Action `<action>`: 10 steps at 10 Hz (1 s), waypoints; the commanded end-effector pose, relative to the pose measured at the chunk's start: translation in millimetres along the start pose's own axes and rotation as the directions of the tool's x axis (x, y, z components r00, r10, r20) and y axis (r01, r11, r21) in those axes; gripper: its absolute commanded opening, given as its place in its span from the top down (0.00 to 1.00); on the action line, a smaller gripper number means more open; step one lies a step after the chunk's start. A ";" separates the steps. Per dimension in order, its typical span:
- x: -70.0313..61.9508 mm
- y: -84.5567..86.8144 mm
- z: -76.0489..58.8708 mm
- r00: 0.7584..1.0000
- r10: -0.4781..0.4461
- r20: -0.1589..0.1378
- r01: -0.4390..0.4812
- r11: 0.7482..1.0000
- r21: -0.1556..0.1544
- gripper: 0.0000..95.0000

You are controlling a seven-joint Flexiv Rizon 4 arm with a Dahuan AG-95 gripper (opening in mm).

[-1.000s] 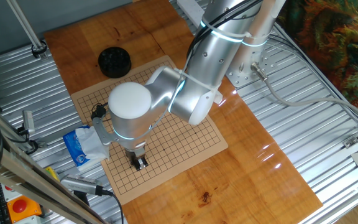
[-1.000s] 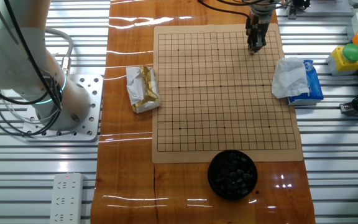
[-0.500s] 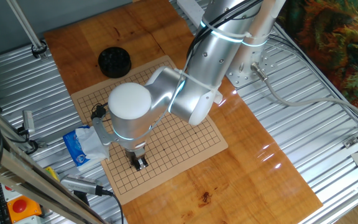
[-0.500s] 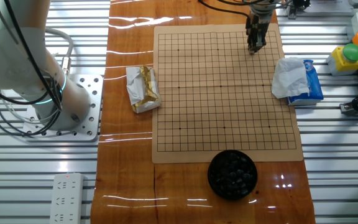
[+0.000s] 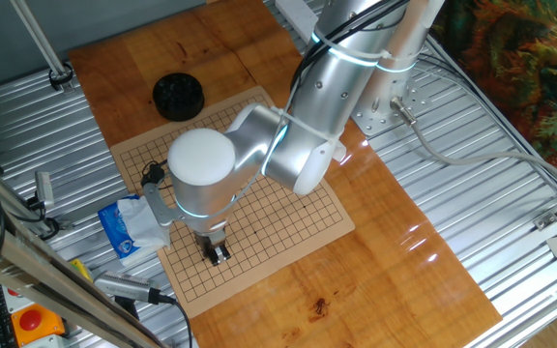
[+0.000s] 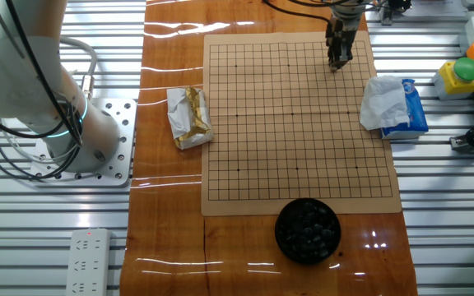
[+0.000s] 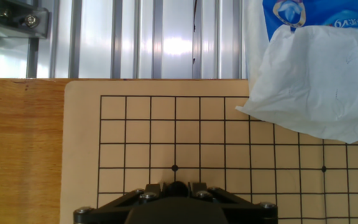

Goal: Play the first move as black on the 3-4 point in the upper right corner of the Go board

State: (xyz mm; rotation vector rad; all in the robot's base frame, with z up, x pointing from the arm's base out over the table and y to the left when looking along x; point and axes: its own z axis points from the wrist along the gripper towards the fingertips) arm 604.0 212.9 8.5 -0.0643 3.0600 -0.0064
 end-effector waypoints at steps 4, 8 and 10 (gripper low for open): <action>0.0 -0.1 0.2 1.000 -0.005 0.000 0.005 1.000 0.001 0.80; 0.0 -0.1 0.2 1.000 -0.014 0.001 0.014 1.000 0.001 0.80; -0.1 -0.1 0.2 1.000 -0.015 0.001 0.015 1.000 0.000 0.60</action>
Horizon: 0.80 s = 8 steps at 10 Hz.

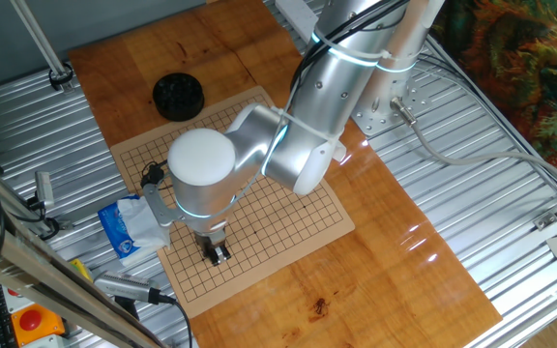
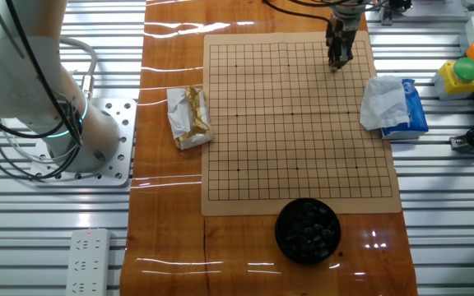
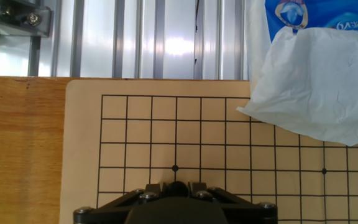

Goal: Play the first move as black on the 3-4 point in the upper right corner of the Go board

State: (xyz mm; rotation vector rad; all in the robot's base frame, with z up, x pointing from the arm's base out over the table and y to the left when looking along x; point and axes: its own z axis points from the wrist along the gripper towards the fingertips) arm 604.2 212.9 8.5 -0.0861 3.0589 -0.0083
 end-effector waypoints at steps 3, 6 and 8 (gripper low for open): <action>0.1 -0.2 0.3 1.000 -0.004 0.000 0.004 1.000 -0.001 0.60; 0.6 0.1 -0.4 1.000 -0.004 -0.002 0.004 1.000 -0.005 0.60; 4.8 2.3 -7.8 1.000 0.002 -0.006 -0.002 1.000 -0.010 0.60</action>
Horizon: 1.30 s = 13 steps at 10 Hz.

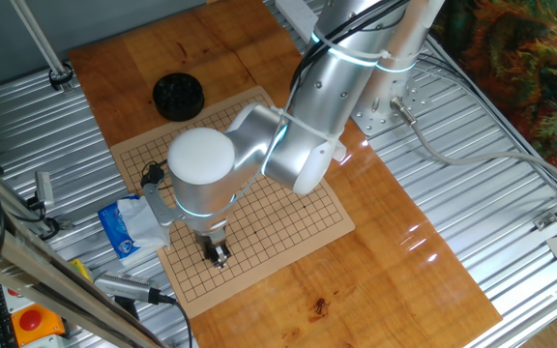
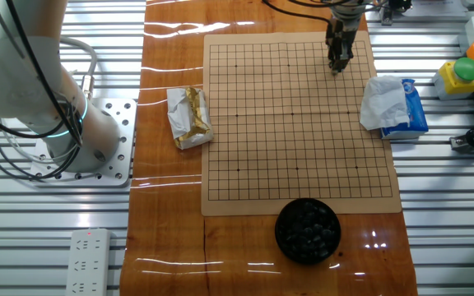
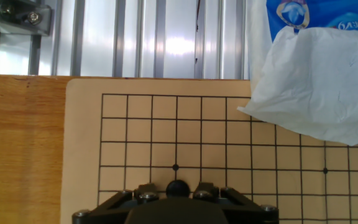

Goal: Play the first move as black on the 3-4 point in the upper right corner of the Go board

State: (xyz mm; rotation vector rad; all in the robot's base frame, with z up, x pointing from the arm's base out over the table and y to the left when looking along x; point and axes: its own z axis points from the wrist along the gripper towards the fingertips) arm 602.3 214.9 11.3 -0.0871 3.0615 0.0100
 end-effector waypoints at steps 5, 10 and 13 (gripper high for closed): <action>20.8 -21.1 -41.7 1.000 -0.008 -0.016 0.008 1.000 0.005 0.80; 48.3 -79.2 -70.9 0.999 -0.018 -0.035 0.019 1.000 0.020 1.00; 64.6 -120.3 -75.6 0.999 0.009 -0.036 -0.008 1.000 0.029 1.00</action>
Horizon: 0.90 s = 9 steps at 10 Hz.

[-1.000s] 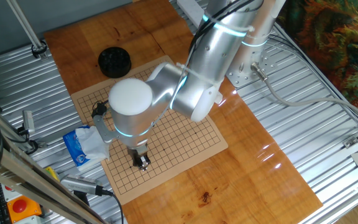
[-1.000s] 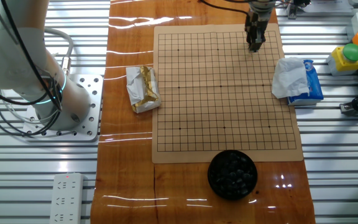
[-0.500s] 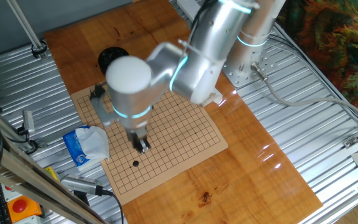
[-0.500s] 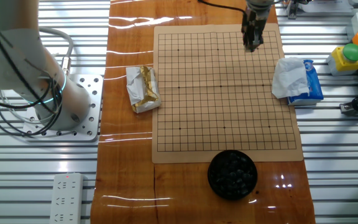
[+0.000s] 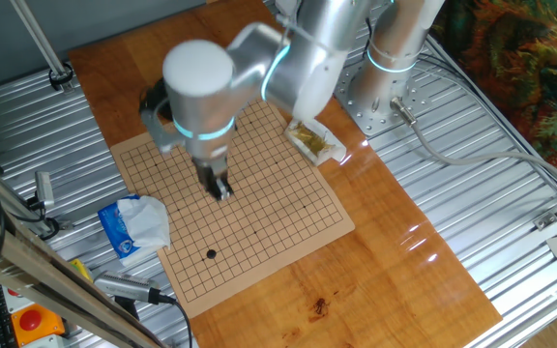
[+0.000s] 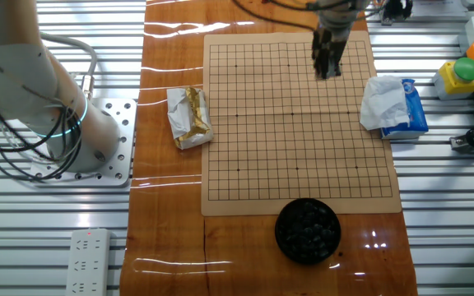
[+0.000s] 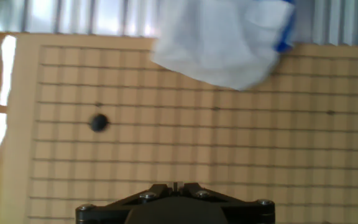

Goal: Play the first move as black on the 3-4 point in the upper right corner of the Go board

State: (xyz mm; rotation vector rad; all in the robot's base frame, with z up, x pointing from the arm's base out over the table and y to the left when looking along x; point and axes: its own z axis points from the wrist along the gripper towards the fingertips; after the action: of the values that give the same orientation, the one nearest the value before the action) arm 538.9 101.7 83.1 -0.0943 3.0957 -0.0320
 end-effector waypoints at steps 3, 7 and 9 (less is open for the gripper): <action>0.9 -38.9 10.3 0.997 0.074 0.017 -0.074 0.997 0.009 1.00; -1.2 -43.4 13.5 0.987 0.156 0.029 -0.157 0.987 0.019 1.00; -1.2 -43.4 13.4 0.987 0.156 0.036 -0.156 0.988 0.019 1.00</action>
State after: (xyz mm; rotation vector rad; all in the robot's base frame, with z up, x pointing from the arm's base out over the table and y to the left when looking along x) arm 543.2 58.8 70.5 0.1469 3.0547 -0.0556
